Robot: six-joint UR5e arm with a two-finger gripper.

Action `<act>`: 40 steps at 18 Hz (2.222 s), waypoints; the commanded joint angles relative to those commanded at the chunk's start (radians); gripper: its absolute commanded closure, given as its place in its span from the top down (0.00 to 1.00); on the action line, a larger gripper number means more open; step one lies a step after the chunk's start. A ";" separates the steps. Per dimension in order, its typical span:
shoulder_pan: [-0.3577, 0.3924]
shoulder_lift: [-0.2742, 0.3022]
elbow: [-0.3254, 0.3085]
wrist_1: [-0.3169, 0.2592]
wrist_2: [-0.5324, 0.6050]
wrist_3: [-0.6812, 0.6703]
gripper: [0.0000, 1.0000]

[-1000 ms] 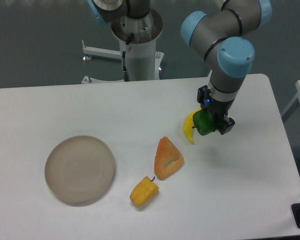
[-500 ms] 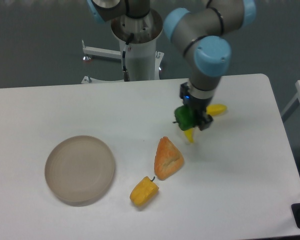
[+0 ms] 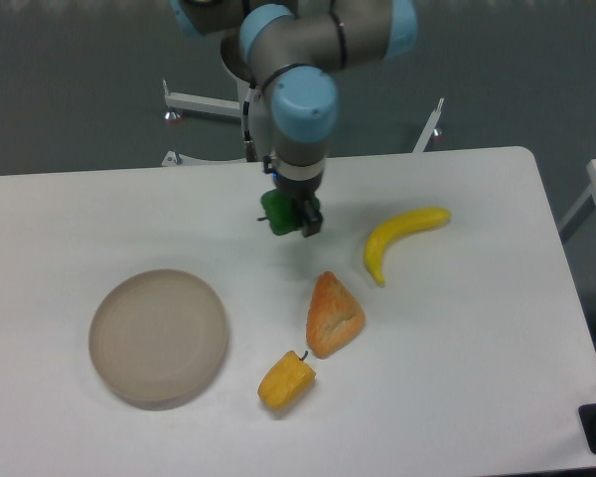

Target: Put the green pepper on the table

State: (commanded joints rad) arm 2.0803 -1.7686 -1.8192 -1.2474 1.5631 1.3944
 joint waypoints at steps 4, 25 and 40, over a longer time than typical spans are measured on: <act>-0.040 -0.048 -0.043 0.057 0.002 -0.002 0.40; 0.184 -0.149 0.323 -0.002 0.006 0.021 1.00; 0.287 -0.235 0.520 -0.173 0.003 0.233 1.00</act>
State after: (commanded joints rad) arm 2.3669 -2.0034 -1.2992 -1.4205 1.5662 1.6276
